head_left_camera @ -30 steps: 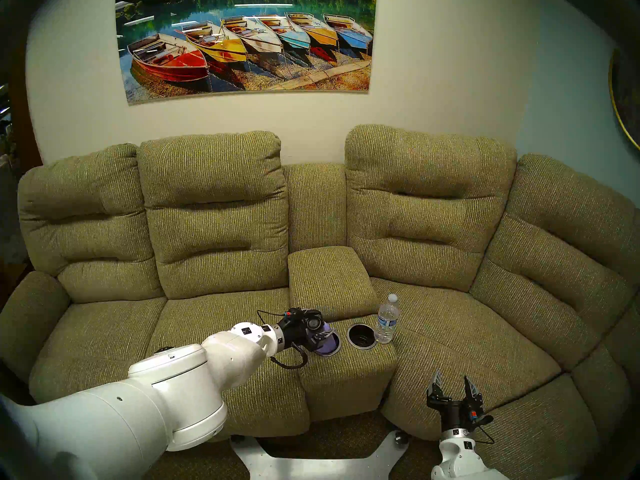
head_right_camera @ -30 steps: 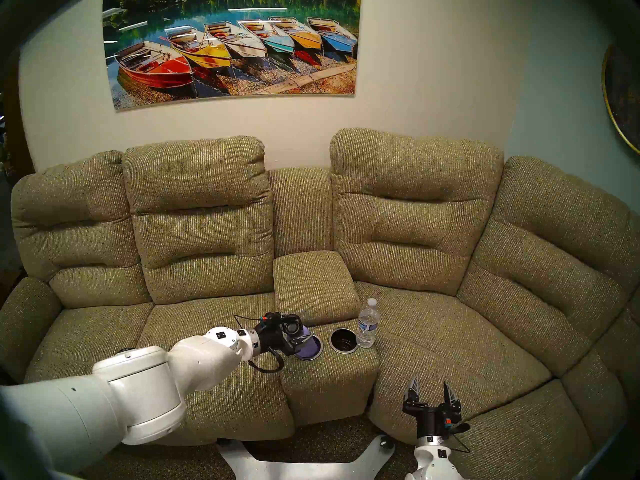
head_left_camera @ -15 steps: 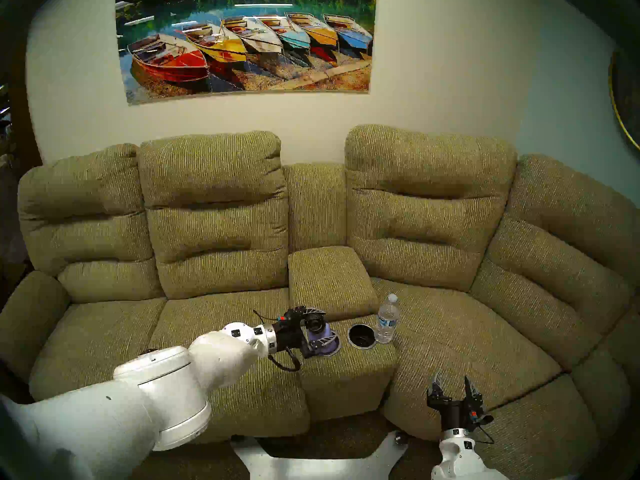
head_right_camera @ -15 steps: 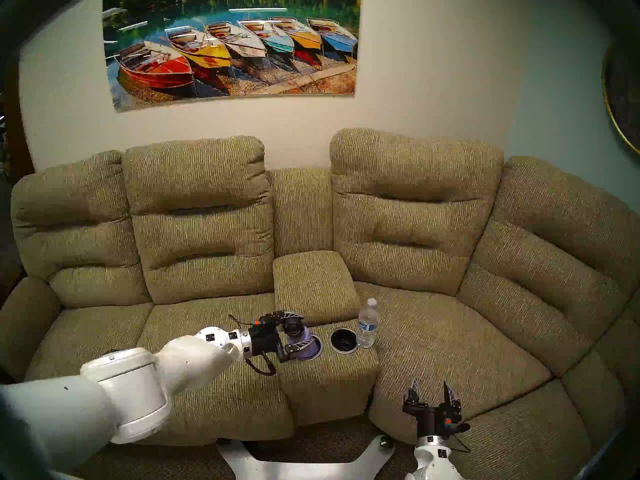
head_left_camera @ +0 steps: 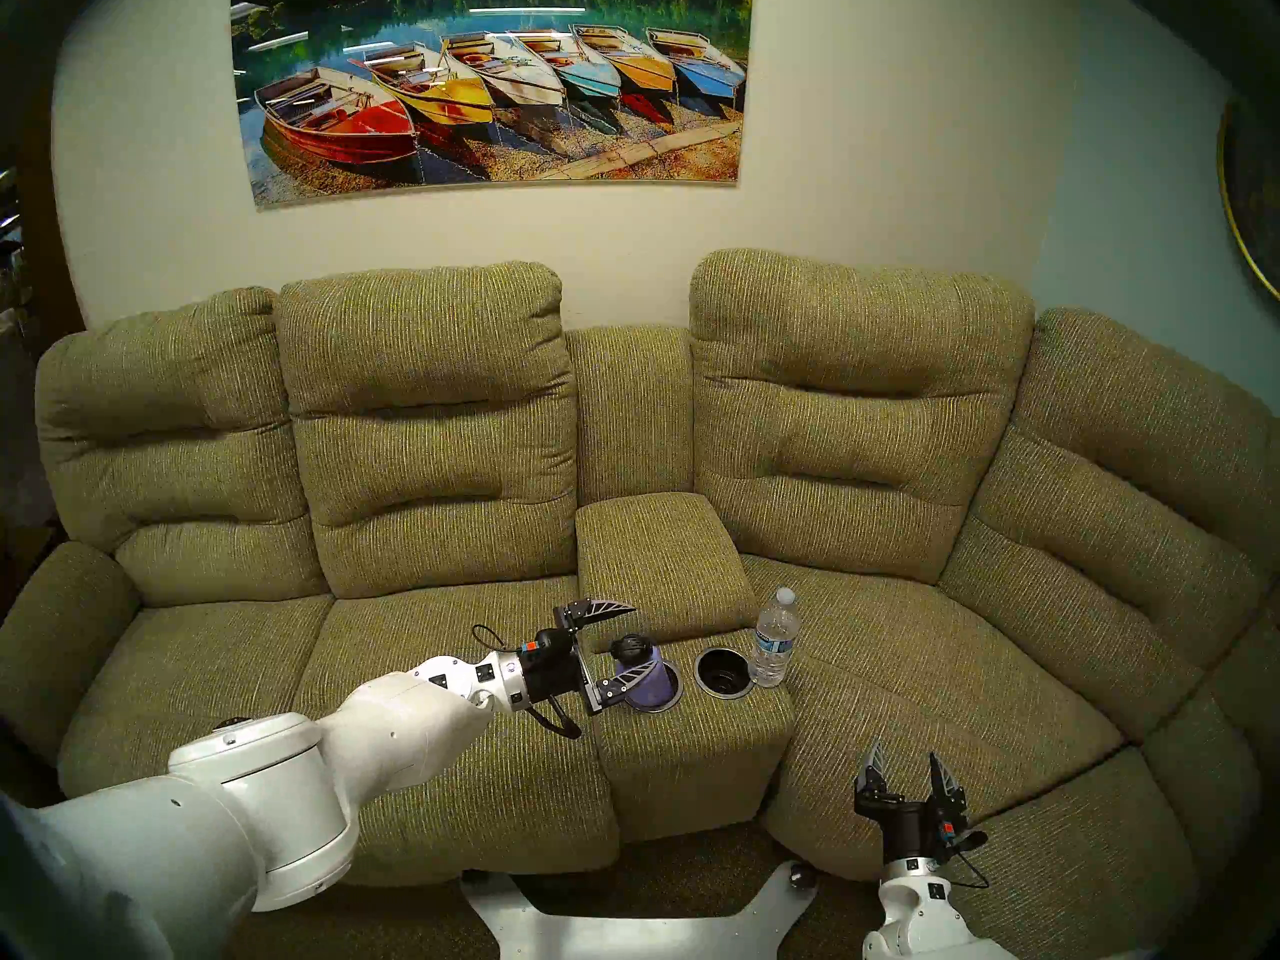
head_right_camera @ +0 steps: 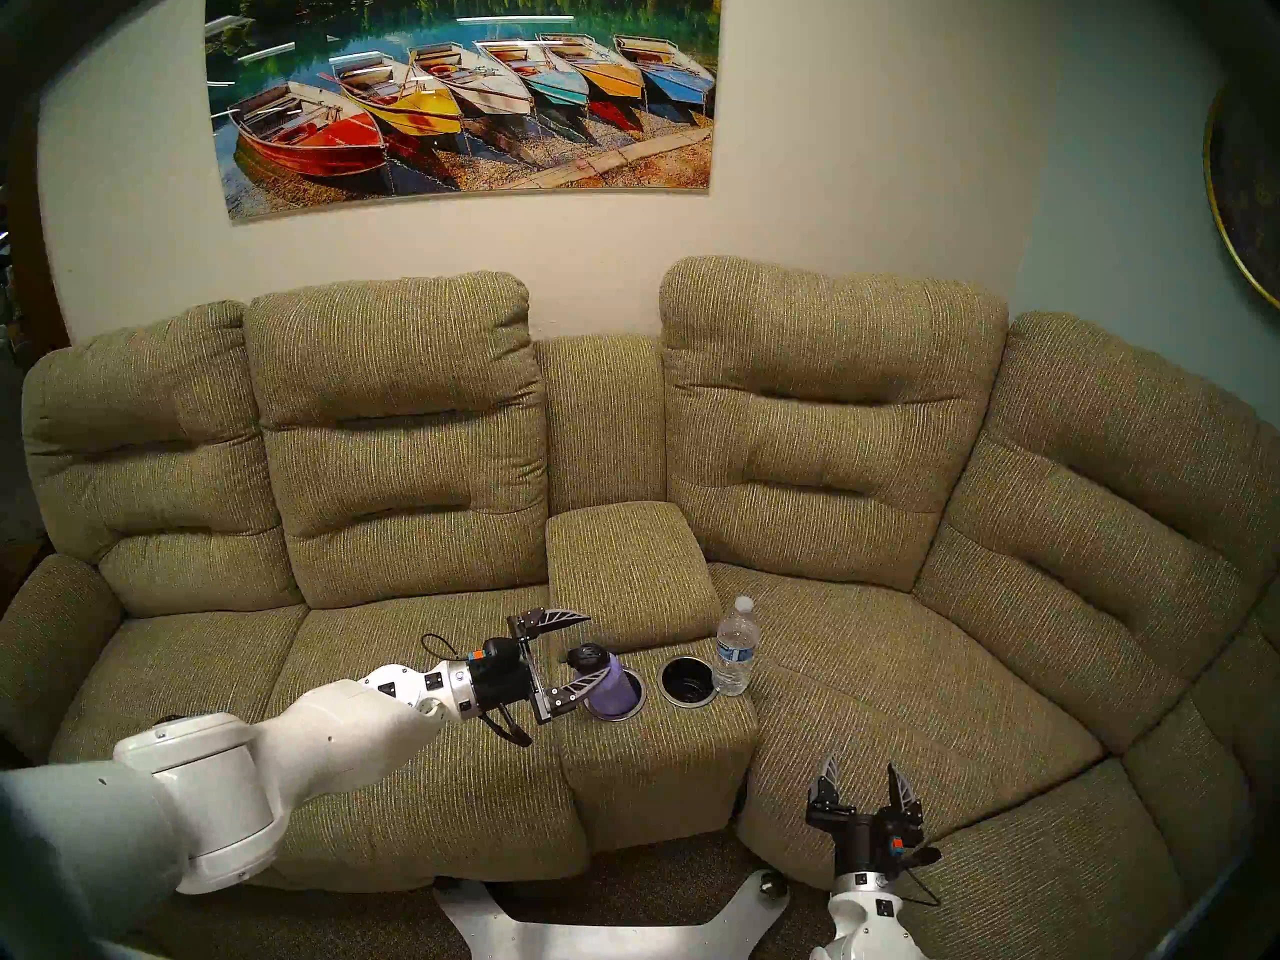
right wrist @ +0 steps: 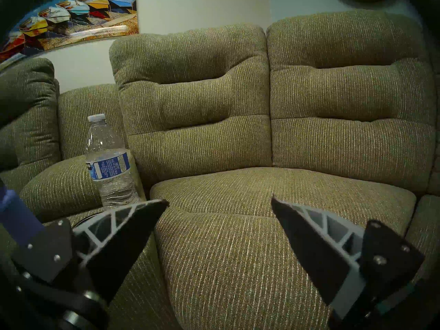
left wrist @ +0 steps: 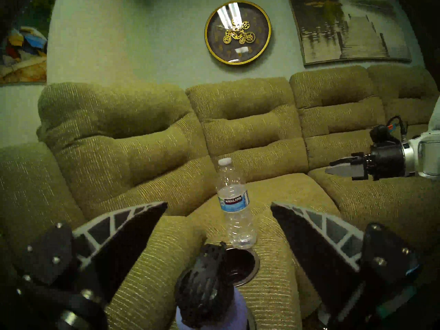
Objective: Put bottles into cup holders
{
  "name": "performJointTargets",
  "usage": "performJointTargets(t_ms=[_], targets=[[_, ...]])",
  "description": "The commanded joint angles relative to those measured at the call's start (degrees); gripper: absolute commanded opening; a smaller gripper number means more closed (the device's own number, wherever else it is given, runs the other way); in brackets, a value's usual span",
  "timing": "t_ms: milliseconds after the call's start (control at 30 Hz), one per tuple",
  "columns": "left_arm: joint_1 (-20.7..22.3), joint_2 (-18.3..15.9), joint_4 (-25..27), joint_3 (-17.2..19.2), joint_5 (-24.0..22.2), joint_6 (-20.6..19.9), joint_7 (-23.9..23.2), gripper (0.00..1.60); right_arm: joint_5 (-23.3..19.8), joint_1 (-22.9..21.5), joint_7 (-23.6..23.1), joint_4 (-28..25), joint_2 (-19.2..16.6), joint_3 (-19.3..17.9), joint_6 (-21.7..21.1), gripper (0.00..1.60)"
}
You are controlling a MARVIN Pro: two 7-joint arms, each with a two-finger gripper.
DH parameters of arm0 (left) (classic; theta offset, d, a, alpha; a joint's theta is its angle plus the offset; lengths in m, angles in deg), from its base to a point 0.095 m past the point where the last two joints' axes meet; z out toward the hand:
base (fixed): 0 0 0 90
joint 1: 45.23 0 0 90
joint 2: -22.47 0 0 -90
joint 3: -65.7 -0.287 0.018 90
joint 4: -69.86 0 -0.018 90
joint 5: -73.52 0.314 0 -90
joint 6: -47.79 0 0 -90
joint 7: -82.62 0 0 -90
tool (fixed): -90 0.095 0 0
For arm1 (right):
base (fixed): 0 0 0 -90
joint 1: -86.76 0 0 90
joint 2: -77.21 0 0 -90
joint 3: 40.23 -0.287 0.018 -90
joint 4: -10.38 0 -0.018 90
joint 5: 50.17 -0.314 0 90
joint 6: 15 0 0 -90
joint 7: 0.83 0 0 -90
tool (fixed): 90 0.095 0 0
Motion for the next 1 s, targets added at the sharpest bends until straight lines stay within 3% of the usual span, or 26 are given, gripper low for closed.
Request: performJointTargets(t_ms=[0,433,967], targets=[[-4.32,-4.83,6.70,-0.74,-0.26,0.87,-5.79,1.60,-0.02,-0.06,0.03,-0.50,0.11,-0.03,0.19,1.60],[-9.58,-14.35,18.62,-1.99,-0.89,0.87,-3.65,1.60,3.19,-5.85,-1.66,-0.86,2.80,4.09,-1.75,1.60],[-12.97,-22.52,31.59,-1.34,-1.60,0.87,-2.65,1.60,8.14,-15.65,-1.79,0.06,7.99,7.67,-9.42,1.60]])
